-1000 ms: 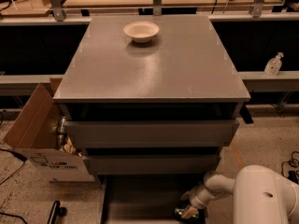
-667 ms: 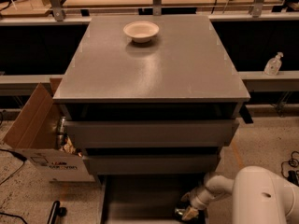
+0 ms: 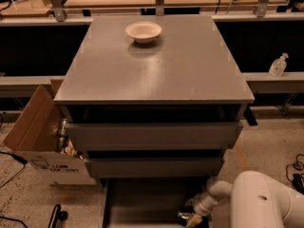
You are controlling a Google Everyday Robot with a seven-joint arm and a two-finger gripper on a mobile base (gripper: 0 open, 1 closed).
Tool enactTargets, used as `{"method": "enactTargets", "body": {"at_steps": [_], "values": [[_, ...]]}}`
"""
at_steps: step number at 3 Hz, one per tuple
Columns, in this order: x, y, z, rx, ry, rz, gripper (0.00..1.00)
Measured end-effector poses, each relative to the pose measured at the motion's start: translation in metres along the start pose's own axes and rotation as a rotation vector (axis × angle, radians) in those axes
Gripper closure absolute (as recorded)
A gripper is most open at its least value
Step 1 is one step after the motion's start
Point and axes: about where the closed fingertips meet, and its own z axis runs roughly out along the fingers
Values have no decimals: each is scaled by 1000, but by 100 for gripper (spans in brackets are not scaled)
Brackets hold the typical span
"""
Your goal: Pick green can from bottom drawer and place on counter
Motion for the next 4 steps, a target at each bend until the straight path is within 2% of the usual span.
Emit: {"method": "enactTargets", "body": {"at_steps": [1,2,3,4], "values": [[3,1,1,4,0,4,56],[3,1,0,8,-9,3,79],[-13,-3,-27,74,-103,-27,100],[-57,2,-98,205,-216,-92,100]]}}
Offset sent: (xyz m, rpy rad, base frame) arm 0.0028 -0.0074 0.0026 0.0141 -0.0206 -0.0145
